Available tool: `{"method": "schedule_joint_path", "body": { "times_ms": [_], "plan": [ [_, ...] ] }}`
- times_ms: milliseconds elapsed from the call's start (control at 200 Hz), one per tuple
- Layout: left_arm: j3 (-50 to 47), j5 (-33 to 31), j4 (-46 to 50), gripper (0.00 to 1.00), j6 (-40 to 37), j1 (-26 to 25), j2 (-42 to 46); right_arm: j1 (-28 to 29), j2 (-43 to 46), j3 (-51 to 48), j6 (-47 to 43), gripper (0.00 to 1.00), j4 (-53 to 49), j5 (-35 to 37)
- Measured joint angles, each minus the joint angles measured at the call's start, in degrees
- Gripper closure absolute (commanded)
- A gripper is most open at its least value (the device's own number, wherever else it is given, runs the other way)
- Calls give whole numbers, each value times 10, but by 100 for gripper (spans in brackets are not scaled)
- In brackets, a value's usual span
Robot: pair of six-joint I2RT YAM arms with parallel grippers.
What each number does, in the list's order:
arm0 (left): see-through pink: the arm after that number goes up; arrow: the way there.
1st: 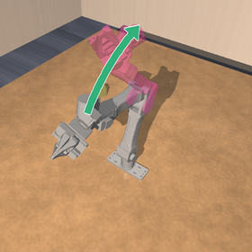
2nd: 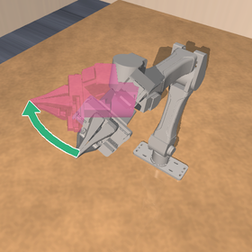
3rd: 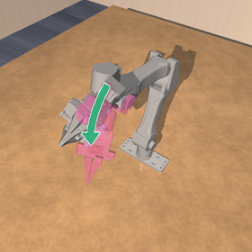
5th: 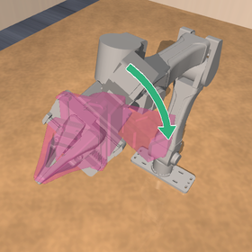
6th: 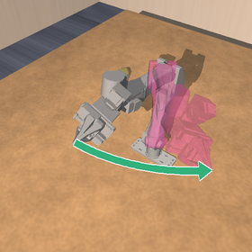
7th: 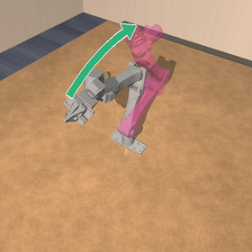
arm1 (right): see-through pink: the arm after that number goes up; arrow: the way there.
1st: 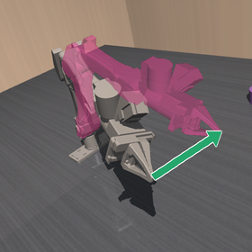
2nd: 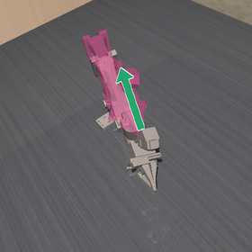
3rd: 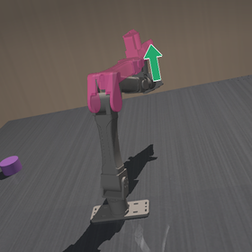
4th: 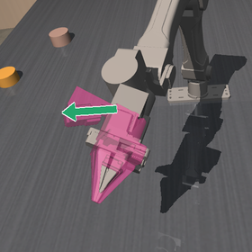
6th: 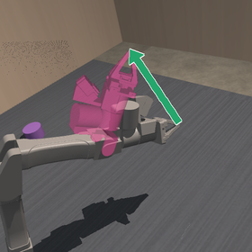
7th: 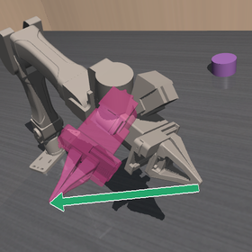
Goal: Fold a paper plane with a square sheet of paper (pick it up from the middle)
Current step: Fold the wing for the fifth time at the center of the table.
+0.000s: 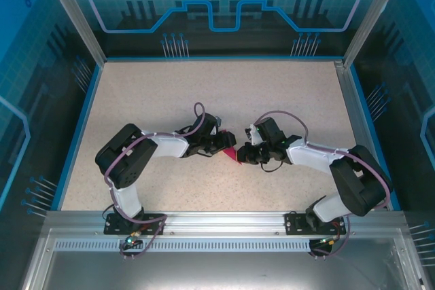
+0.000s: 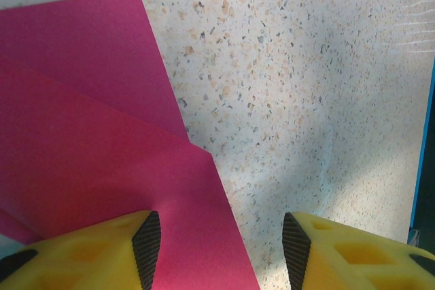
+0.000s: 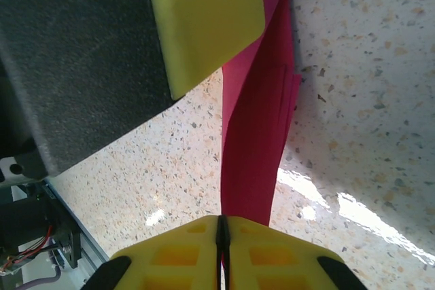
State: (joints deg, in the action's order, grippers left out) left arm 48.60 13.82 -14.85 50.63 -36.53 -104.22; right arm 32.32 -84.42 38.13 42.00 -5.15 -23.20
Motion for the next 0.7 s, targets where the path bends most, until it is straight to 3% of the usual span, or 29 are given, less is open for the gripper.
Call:
{"method": "schedule_joint_path", "body": {
  "times_ms": [445,700],
  "plan": [
    [5,0,9,46,0,0,-2,0,7,-15,-5,82,-43,29],
    [5,0,9,46,0,0,-2,-1,16,-17,5,87,-7,6]
  ]
}}
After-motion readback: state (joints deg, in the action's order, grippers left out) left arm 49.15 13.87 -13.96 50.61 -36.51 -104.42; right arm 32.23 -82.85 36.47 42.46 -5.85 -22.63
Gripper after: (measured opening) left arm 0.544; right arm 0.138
